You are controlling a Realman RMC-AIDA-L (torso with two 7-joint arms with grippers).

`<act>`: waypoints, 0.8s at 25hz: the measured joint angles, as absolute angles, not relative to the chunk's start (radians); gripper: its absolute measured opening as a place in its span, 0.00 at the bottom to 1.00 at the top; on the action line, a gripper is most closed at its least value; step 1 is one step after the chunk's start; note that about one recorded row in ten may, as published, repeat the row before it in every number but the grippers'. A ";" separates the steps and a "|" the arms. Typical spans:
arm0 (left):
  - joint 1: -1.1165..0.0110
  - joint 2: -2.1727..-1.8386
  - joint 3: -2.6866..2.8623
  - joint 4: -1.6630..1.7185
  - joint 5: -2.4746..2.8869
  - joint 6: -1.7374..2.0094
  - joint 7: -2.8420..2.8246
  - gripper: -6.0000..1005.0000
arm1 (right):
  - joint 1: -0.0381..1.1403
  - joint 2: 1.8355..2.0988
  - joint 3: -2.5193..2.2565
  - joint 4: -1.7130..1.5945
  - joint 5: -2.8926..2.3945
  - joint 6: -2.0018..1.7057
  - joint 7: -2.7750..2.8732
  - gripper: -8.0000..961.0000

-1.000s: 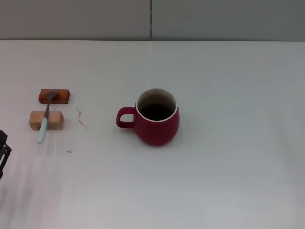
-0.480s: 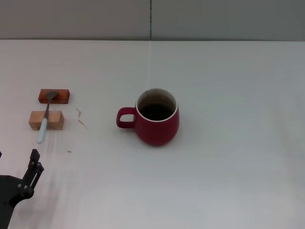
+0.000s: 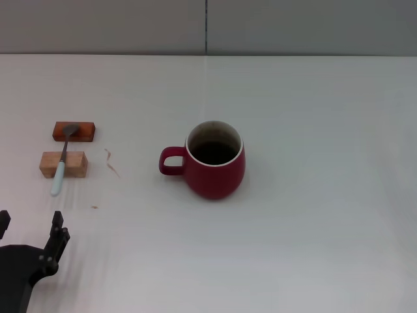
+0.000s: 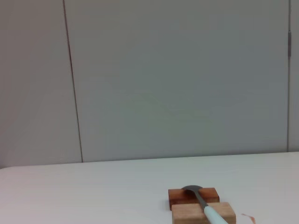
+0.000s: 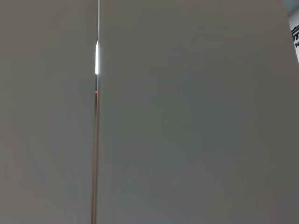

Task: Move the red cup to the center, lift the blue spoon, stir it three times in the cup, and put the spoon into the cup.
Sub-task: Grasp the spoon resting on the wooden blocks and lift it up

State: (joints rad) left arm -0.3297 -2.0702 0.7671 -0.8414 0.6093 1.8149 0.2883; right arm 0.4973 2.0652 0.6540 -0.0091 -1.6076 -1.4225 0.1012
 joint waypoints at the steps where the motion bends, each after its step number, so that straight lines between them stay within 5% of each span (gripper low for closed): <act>1: -0.329 -2.071 0.759 -0.842 0.611 1.804 0.289 0.84 | 0.496 2.065 0.653 -0.009 -1.608 -1.425 0.101 0.72; 20: -0.328 -2.072 0.629 -0.763 0.752 1.656 0.301 0.84 | 0.491 2.067 0.650 -0.009 -1.610 -1.427 0.101 0.72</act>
